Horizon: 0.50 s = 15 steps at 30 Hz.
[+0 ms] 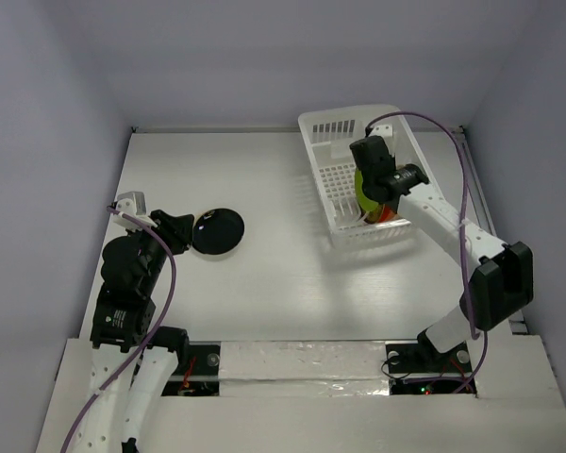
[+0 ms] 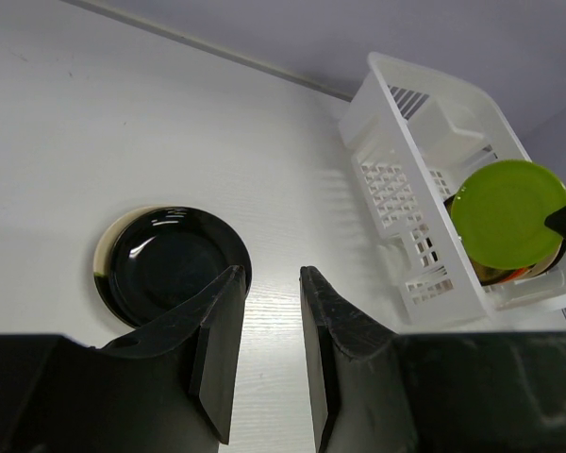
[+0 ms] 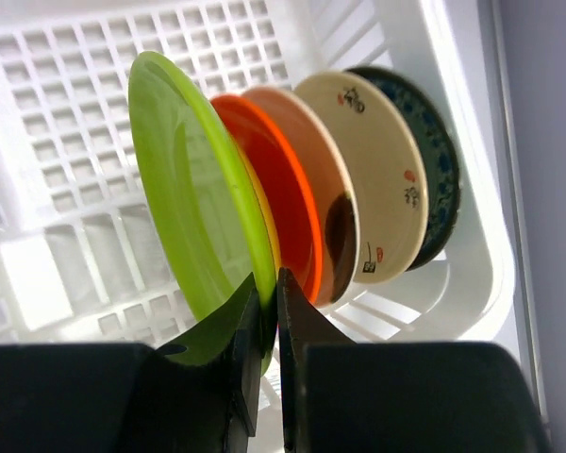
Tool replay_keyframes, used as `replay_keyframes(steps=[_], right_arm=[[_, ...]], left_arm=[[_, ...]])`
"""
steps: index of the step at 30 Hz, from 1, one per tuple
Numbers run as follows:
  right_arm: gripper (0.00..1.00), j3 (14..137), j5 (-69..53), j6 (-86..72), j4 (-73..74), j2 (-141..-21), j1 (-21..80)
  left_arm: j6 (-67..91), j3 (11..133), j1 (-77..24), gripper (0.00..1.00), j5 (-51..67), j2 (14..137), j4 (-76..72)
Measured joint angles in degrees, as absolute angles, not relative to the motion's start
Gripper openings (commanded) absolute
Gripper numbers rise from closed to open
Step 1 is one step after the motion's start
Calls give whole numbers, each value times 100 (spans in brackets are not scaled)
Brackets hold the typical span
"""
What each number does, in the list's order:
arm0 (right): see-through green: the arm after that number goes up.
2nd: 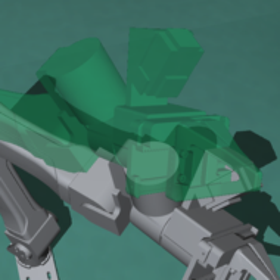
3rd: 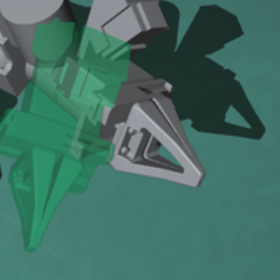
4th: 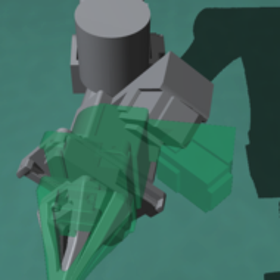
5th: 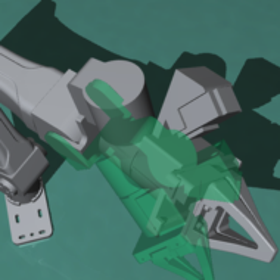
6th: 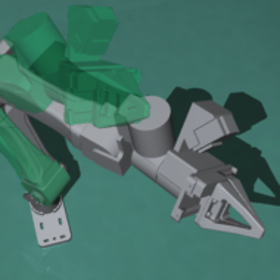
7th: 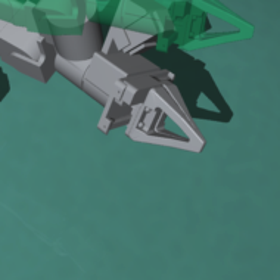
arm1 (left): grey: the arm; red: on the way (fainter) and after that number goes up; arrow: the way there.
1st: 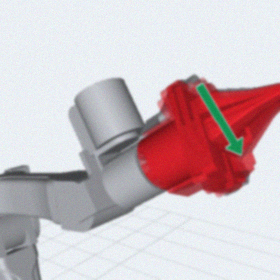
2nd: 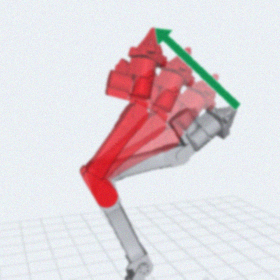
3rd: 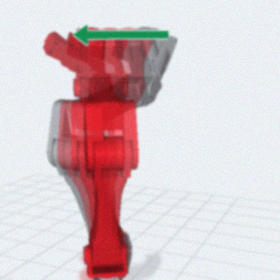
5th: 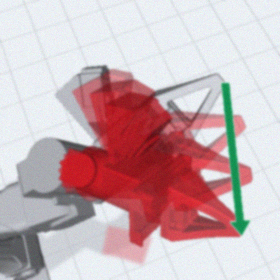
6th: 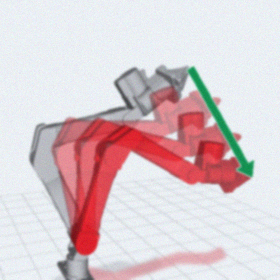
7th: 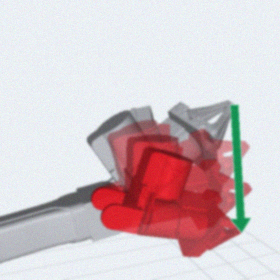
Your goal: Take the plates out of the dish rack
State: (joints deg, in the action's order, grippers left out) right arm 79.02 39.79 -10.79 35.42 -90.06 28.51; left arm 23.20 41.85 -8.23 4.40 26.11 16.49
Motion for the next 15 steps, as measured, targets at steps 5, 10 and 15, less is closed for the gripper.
replay_keyframes(steps=[5, 10, 15], right_arm=[[0, 8066, 4108, -1092, 3551, -8694, 2939], [0, 8160, 3990, -1247, 3531, -8169, 3146], [0, 8187, 3096, -1634, 2915, -7612, 3800]], left_arm=[[2320, 4185, -823, 27, 447, 2611, 1649], [2322, 4185, -823, 27, 449, 2611, 1649], [2322, 4185, -823, 27, 449, 2611, 1649]])
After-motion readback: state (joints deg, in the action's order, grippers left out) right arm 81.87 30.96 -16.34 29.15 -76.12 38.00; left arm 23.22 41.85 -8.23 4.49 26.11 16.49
